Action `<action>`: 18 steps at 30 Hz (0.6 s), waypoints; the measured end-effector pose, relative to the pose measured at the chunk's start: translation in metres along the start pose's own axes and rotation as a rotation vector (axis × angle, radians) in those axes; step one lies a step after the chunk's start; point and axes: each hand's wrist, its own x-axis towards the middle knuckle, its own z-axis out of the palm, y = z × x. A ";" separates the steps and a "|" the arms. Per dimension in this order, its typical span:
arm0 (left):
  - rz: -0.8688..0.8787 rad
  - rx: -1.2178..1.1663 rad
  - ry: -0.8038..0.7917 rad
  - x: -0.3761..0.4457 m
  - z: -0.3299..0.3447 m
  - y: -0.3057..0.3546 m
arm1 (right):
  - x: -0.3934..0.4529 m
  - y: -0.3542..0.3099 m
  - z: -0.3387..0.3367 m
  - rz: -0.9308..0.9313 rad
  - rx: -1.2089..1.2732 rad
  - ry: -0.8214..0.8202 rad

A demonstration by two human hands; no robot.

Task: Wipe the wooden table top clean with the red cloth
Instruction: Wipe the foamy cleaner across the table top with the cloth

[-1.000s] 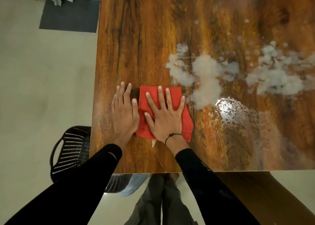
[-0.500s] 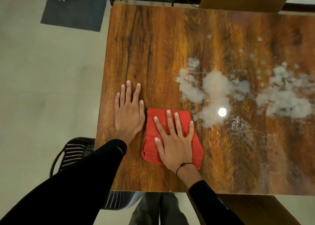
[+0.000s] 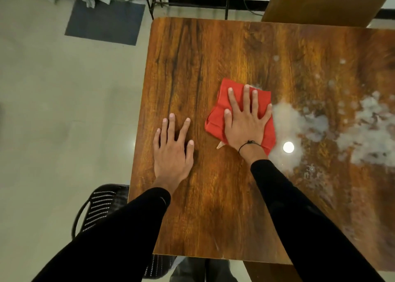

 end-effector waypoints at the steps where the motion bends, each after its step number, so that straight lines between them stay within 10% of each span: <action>1: -0.002 -0.003 0.002 0.000 0.001 0.000 | 0.004 0.005 -0.002 0.035 0.002 -0.003; 8: -0.003 0.005 0.030 -0.001 0.004 0.002 | -0.050 0.001 0.001 0.221 0.011 0.020; 18: 0.021 -0.212 0.042 0.022 0.001 0.049 | -0.065 -0.003 0.005 -0.163 -0.042 -0.051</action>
